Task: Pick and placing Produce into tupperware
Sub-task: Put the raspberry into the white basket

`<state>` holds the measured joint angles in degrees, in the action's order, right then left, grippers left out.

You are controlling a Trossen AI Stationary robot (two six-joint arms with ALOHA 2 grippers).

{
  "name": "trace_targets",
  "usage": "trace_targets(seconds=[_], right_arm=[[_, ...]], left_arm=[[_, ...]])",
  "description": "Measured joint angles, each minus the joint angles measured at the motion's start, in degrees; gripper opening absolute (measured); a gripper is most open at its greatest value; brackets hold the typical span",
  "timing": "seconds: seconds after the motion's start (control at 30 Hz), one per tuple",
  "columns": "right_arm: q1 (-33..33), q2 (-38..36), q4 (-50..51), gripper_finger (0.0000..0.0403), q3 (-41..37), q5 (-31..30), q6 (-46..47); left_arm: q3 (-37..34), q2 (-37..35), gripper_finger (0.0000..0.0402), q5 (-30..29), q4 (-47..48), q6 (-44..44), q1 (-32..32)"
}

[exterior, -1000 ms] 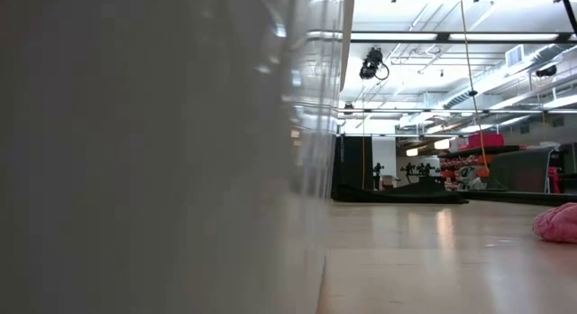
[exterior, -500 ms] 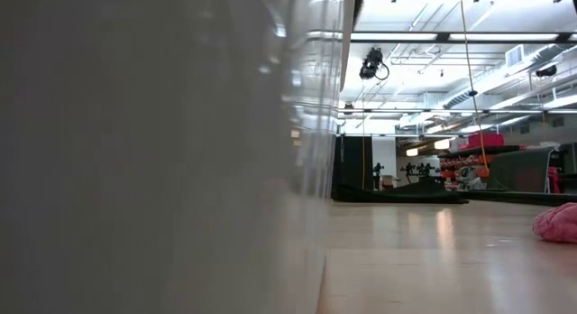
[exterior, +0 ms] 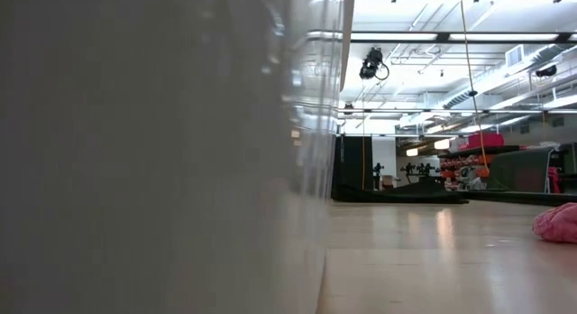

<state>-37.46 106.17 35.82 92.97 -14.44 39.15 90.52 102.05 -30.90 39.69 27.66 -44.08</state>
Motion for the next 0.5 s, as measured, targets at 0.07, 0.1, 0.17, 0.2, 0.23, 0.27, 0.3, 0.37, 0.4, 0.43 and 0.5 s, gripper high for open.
trace_targets(seconds=[0.07,0.1,0.17,0.2,0.23,0.27,0.3,0.37,0.4,0.43,0.5], right_arm=[[-1.74,0.08,0.39,0.0152,0.00,-2.94,0.71],[-2.47,0.17,0.35,0.0152,0.00,-3.85,0.75],[-3.60,0.26,0.55,0.0152,0.00,-5.35,0.83],[-4.06,0.31,0.66,0.0152,0.00,-5.93,1.20],[-4.33,0.33,0.61,0.0152,0.00,-6.33,1.83],[-4.48,0.33,0.53,0.0152,0.00,-6.56,2.60],[-4.50,0.33,0.51,0.0152,0.00,-6.71,3.27],[-4.50,0.33,0.57,0.0152,0.00,-6.73,4.07],[-4.47,0.33,0.64,0.0152,0.00,-6.73,4.18],[-4.43,0.33,0.64,0.0152,0.00,-6.77,4.18],[-4.17,0.33,0.73,0.0152,0.00,-6.81,4.20]], left_arm=[[0.00,2.05,0.0102,0.00,-0.10,0.18,0.92],[0.00,3.27,0.0103,0.00,-0.30,0.18,1.34],[0.00,5.88,0.0108,0.09,-0.72,0.18,2.16],[-0.02,7.17,0.0113,0.65,-0.85,0.18,2.50],[-0.02,8.37,0.0118,1.63,-1.21,0.14,2.96],[-0.02,9.56,0.0123,2.85,-1.65,0.14,3.39],[-0.03,10.74,0.0128,4.22,-1.88,0.16,3.85],[-0.04,12.82,0.0133,6.38,-2.13,0.17,4.70],[-0.04,13.71,0.0133,7.12,-2.15,0.16,5.08],[-0.04,14.44,0.0133,7.75,-2.13,0.18,5.48],[-0.04,15.58,0.0128,8.26,-2.15,0.21,6.35]])
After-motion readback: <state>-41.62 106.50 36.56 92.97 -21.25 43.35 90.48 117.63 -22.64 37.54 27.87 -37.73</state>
